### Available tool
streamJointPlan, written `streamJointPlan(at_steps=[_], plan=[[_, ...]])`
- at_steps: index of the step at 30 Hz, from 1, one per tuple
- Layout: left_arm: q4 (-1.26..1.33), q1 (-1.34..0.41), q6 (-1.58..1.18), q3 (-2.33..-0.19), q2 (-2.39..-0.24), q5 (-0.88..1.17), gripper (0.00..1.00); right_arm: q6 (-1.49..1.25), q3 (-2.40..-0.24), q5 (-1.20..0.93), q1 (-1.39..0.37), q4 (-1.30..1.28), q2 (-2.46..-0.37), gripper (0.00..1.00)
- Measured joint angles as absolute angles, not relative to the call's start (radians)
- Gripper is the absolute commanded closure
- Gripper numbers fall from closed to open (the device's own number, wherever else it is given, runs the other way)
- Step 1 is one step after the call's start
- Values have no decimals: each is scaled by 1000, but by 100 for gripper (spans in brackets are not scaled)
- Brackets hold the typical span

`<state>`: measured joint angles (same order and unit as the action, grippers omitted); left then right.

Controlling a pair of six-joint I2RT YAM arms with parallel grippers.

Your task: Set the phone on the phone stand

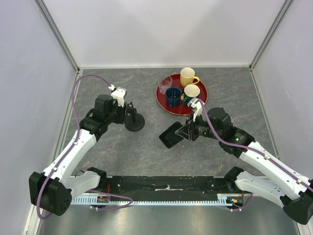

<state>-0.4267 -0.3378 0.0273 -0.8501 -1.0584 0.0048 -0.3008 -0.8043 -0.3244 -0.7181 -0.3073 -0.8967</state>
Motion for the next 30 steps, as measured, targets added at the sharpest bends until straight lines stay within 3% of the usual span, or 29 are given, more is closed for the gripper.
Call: streamJointPlan(at_steps=[9,16,30], plan=[[-348,-326,69,-845,-1057,27,70,-291,-804,-351,-718,-292,-942,100],[-334,-317,73,-842,-1052,62,98,-287,-804,-363,-718,-282,-976,100],[-340,-360,72,-788,-978,215,98,-271,-806,-336,-722,-288,-1014,100]])
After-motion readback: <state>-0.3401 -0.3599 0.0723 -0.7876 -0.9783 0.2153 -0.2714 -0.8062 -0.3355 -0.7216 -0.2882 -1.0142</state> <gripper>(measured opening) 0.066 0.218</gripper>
